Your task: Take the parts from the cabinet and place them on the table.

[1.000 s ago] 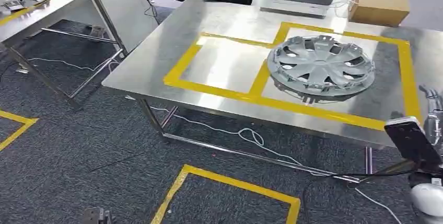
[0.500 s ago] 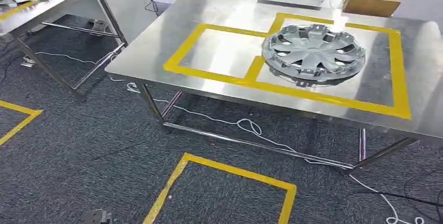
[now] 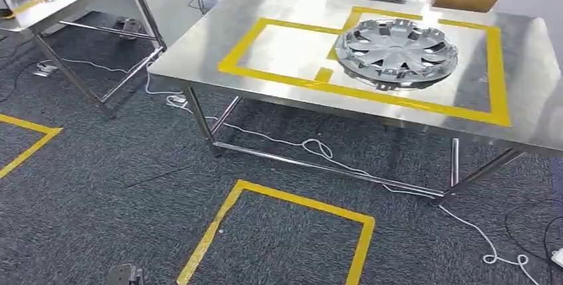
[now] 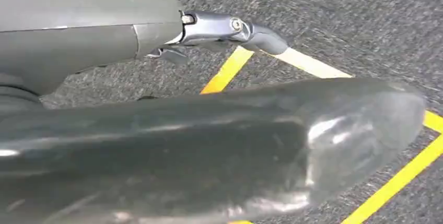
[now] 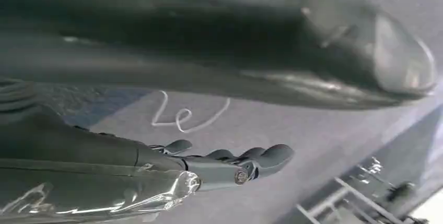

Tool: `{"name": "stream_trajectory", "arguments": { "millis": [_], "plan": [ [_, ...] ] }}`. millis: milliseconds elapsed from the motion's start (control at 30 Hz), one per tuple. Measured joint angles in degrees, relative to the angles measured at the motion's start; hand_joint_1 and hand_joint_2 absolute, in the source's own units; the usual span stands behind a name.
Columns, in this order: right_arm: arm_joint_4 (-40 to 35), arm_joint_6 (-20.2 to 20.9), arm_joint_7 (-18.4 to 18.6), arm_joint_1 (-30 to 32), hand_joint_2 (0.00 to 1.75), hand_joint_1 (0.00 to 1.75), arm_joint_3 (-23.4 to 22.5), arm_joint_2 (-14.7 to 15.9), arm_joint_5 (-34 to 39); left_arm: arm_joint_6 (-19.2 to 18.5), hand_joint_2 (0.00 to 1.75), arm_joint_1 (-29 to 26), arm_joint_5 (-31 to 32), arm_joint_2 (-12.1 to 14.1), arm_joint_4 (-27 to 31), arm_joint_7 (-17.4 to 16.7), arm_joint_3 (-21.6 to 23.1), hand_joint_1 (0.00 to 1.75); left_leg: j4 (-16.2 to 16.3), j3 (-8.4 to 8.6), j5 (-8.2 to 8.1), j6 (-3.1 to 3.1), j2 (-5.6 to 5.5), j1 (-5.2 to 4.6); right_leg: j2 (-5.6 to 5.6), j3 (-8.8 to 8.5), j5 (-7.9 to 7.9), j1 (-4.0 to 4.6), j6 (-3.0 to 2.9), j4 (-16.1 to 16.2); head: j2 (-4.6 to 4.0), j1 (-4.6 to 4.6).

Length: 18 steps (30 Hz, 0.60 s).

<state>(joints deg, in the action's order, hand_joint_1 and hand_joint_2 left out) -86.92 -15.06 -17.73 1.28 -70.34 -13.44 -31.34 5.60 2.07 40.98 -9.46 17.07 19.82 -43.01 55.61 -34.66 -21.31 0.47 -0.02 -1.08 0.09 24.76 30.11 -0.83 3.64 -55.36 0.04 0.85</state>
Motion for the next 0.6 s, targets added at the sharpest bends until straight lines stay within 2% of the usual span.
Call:
{"name": "stream_trajectory", "arguments": {
  "millis": [33,100,133,167,200,233,267,300,333,367,400,433,467,500,533,567,600],
  "plan": [
    [0.26,0.04,-0.02,-0.1,0.0,0.0,-0.55,-0.26,0.0,0.0,0.0,0.07,0.0,0.0,0.0,0.04,-0.11,0.0,-0.17,0.0,0.5,-0.27,0.02,0.1,-0.01,0.5,-0.17,0.11,-0.26,0.14,-0.07,0.29],
    [0.72,0.04,0.07,-0.2,0.0,0.0,-1.25,-0.39,0.0,0.0,0.0,-0.06,0.0,0.0,0.0,0.07,-0.42,0.0,-0.52,-0.28,1.76,-1.14,-0.02,0.2,-0.13,1.44,-1.24,0.2,-1.45,-0.03,-0.02,0.24],
    [0.9,0.04,0.02,-0.5,0.0,0.0,-1.49,-0.52,0.0,0.0,0.0,-0.17,0.0,0.0,-0.02,0.07,-0.5,0.0,0.23,-0.94,0.06,-1.43,-0.06,0.33,-0.44,2.27,-2.06,0.03,-2.06,0.03,-0.02,0.11],
    [1.03,0.04,0.04,-0.64,0.0,0.0,-1.59,-0.61,-0.02,0.0,0.0,-0.24,0.0,-0.02,-0.02,0.07,-0.52,0.0,2.32,-1.74,-3.75,-1.68,-0.08,0.36,-0.3,3.18,-2.88,0.04,-2.52,0.03,-0.02,-0.17],
    [1.2,0.04,0.04,-0.57,0.0,0.0,-1.79,-0.72,-0.02,0.0,0.0,-0.19,0.0,-0.02,-0.02,0.05,-0.55,0.0,6.23,-2.81,-7.9,-1.94,-0.07,0.4,-0.3,4.21,-3.7,0.05,-2.58,0.02,-0.02,-0.42],
    [1.33,0.04,0.04,-0.55,0.0,0.0,-1.9,-0.76,-0.02,0.0,0.0,-0.1,0.0,-0.02,-0.02,0.07,-0.55,0.0,10.93,-3.92,-11.21,-2.12,-0.07,0.42,-0.31,4.87,-4.54,0.1,-2.64,-0.03,-0.02,-0.33],
    [1.51,0.04,0.04,-0.59,0.0,0.0,-1.99,-0.79,-0.02,0.0,0.0,-0.07,0.0,-0.02,-0.02,0.07,-0.57,0.0,15.24,-4.71,-12.99,-2.22,-0.07,0.44,-0.33,6.05,-5.38,0.15,-2.64,-0.14,-0.02,-0.35],
    [1.66,0.04,0.04,-0.62,0.0,0.0,-2.03,-0.83,-0.02,0.0,0.0,-0.07,0.0,-0.02,-0.02,0.07,-0.57,0.0,17.75,-4.65,-12.55,-2.25,-0.07,0.46,-0.34,7.14,-6.18,0.17,-2.53,-0.26,-0.02,-0.39],
    [1.79,0.04,0.04,-0.62,0.0,0.0,-2.1,-0.87,-0.02,0.0,0.0,-0.08,0.0,-0.02,-0.02,0.07,-0.59,0.0,17.83,-3.75,-11.03,-2.22,-0.07,0.47,-0.33,8.04,-6.77,0.19,-2.41,-0.36,-0.02,-0.35],
    [1.92,0.04,0.04,-0.62,0.0,0.0,-2.23,-0.92,-0.02,0.0,0.0,-0.07,0.0,-0.02,-0.02,0.07,-0.61,0.0,15.8,-1.48,-8.34,-2.12,-0.07,0.48,-0.34,9.23,-7.51,0.19,-2.25,-0.6,-0.02,-0.37],
    [2.03,0.04,0.04,-0.65,0.0,0.0,-2.27,-0.94,-0.02,0.0,0.0,-0.04,0.0,-0.02,-0.02,0.07,-0.61,0.0,12.23,1.49,-6.56,-2.02,-0.07,0.52,-0.34,10.18,-8.11,0.18,-2.14,-0.82,-0.02,-0.35],
    [2.1,0.04,0.04,-0.76,0.0,0.0,-2.29,-0.94,-0.02,0.0,0.0,0.08,0.0,-0.02,-0.02,0.07,-0.61,0.0,7.11,5.36,-6.35,-1.96,-0.07,0.62,-0.33,10.9,-8.74,0.19,-1.94,-1.14,-0.02,-0.37],
    [2.08,0.04,0.09,-0.81,0.0,0.0,-2.32,-0.94,-0.02,0.0,0.0,0.24,0.02,-0.07,-0.02,0.07,-0.63,0.0,1.89,9.88,-8.07,-1.85,-0.09,0.66,-0.3,11.44,-9.14,0.4,-1.65,-1.36,-0.02,-0.41],
    [2.1,0.2,0.9,-0.86,0.0,0.0,-2.47,-0.98,-0.15,0.0,0.0,0.53,0.02,-0.04,-0.02,0.11,-0.66,0.0,-2.4,11.66,-9.44,-1.18,-0.2,0.56,-0.37,11.86,-9.75,0.47,-1.38,-1.75,-0.02,-0.28],
    [2.12,0.5,2.48,-1.13,0.0,0.0,-2.75,-1.0,-0.65,0.0,0.0,0.55,0.13,-0.11,-0.02,0.13,-0.68,0.0,-1.96,11.02,-9.02,-0.95,-0.17,0.4,-0.39,11.84,-10.49,0.45,-1.13,-1.52,-0.02,-0.06],
    [2.42,0.48,3.6,-1.2,0.0,0.0,-3.08,-1.18,-1.16,0.0,0.0,0.57,0.35,-0.11,-0.02,0.13,-0.72,0.0,-1.72,10.63,-8.6,-0.49,-0.18,0.05,-0.43,11.88,-11.26,0.15,-0.8,-1.15,0.0,-0.48],
    [2.91,0.39,4.31,-1.17,0.0,0.0,-3.37,-1.38,-1.88,0.0,0.0,0.49,0.44,-0.09,-0.02,0.13,-0.79,0.0,-1.7,10.3,-8.04,0.07,-0.12,-0.03,-0.39,11.89,-11.94,0.07,-0.42,-0.76,-0.02,-0.37]
  ]
}}
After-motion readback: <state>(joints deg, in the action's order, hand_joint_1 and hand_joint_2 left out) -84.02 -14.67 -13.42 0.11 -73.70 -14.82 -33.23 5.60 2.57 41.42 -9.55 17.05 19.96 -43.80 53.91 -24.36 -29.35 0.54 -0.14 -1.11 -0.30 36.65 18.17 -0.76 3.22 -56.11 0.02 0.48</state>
